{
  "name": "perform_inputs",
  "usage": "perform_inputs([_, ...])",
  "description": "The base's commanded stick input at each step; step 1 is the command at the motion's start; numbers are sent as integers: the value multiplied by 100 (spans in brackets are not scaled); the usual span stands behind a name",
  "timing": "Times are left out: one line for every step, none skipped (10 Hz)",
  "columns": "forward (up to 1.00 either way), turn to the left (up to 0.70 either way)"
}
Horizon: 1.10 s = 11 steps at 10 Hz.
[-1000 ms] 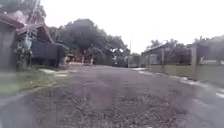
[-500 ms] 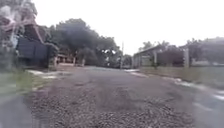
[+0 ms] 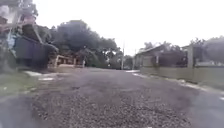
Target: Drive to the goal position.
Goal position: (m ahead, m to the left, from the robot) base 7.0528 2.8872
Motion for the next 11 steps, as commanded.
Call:
perform_inputs([70, 0])
perform_inputs([70, 0])
perform_inputs([70, 0])
perform_inputs([70, 0])
perform_inputs([70, 0])
perform_inputs([70, 0])
perform_inputs([70, 0])
perform_inputs([70, 0])
perform_inputs([70, 0])
perform_inputs([70, 0])
perform_inputs([70, 0])
